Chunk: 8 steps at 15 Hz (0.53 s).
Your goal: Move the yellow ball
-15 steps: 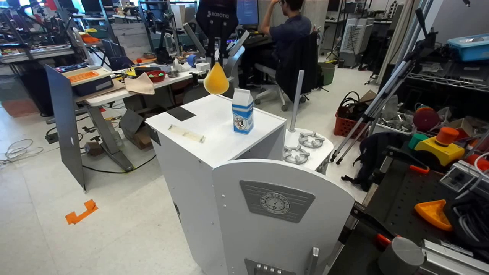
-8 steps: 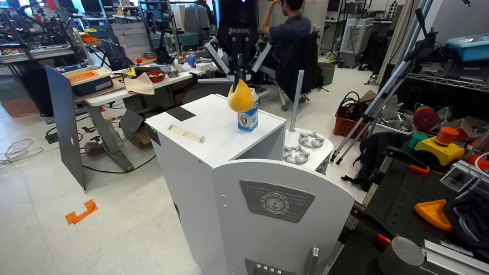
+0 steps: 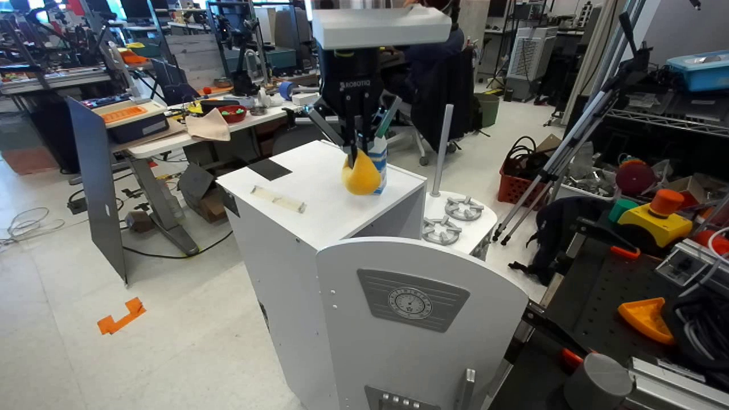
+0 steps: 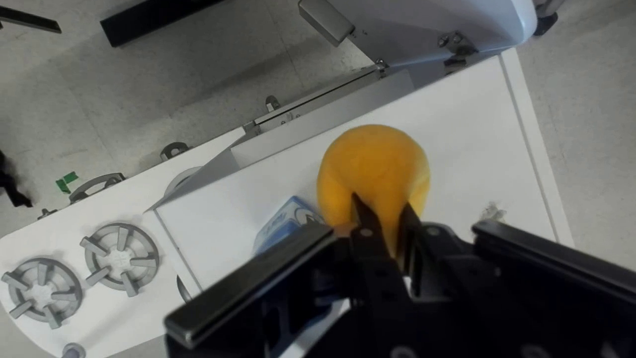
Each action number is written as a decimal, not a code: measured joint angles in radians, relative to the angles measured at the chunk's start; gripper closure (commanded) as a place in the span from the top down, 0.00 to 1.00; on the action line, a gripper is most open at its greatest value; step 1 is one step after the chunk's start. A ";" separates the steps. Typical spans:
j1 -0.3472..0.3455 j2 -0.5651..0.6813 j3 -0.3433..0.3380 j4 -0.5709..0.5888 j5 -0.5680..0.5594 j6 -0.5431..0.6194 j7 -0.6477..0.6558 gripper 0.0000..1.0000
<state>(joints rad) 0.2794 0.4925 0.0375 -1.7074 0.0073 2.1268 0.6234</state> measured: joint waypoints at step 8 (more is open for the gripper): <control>0.021 0.057 -0.002 0.040 -0.056 0.034 0.057 0.03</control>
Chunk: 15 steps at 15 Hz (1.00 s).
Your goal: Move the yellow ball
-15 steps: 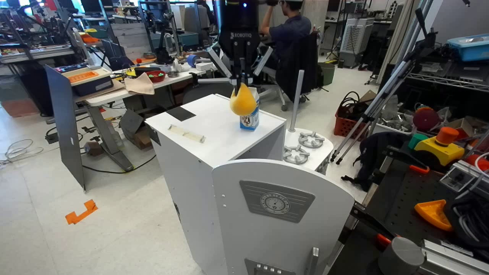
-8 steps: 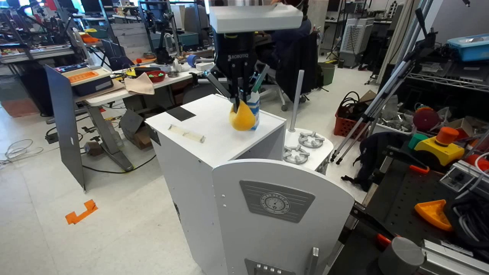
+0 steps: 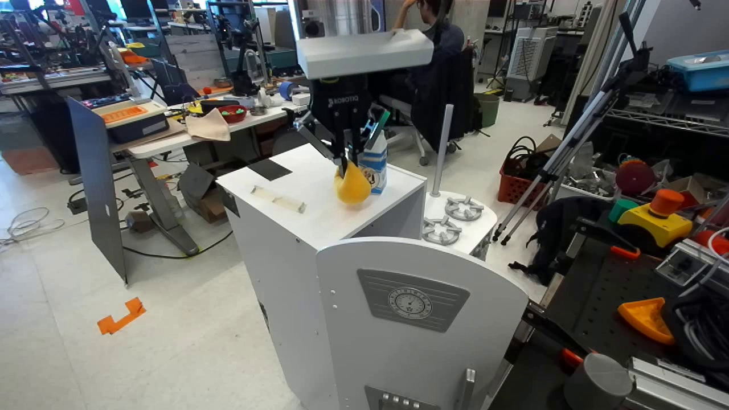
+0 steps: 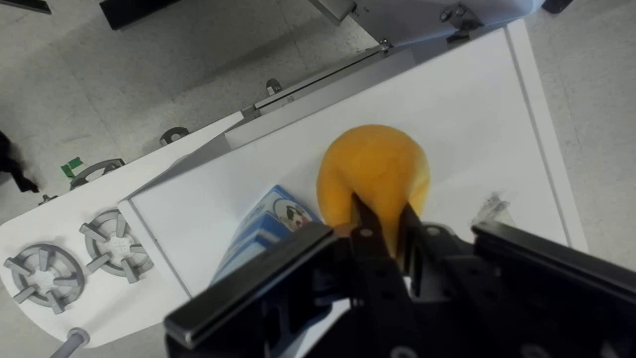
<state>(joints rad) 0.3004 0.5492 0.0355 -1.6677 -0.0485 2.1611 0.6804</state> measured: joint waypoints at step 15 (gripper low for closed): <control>0.000 0.062 -0.010 0.077 -0.001 -0.005 0.024 0.88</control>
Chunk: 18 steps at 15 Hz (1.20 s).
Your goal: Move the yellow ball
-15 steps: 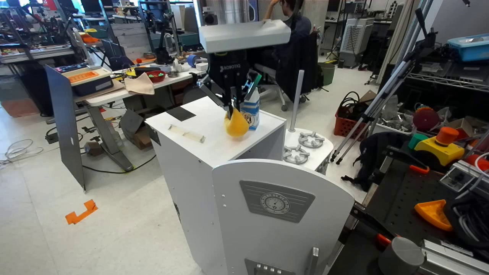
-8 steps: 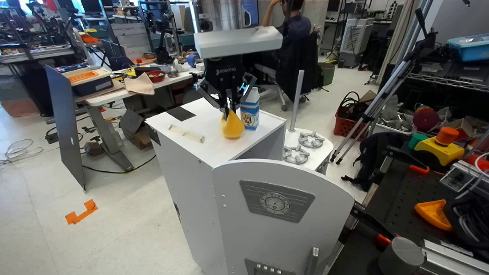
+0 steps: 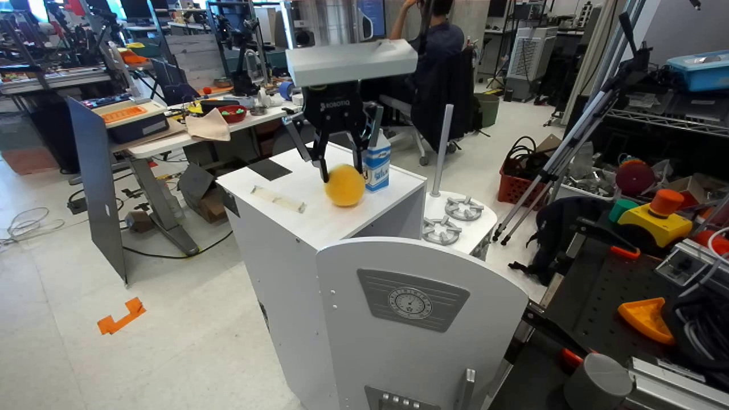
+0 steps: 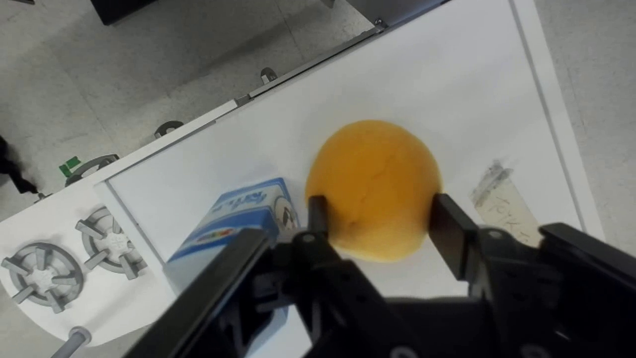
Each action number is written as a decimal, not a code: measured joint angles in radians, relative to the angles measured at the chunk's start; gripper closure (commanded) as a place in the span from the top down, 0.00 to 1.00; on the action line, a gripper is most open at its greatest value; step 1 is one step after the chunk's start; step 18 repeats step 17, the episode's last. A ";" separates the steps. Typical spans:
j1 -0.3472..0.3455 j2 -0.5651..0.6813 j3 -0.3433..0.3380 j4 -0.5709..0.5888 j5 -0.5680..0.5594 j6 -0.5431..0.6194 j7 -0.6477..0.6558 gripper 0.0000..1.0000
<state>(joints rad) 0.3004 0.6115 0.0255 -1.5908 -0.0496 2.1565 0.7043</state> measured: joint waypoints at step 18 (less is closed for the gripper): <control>0.004 -0.192 0.024 -0.100 0.002 0.003 -0.014 1.00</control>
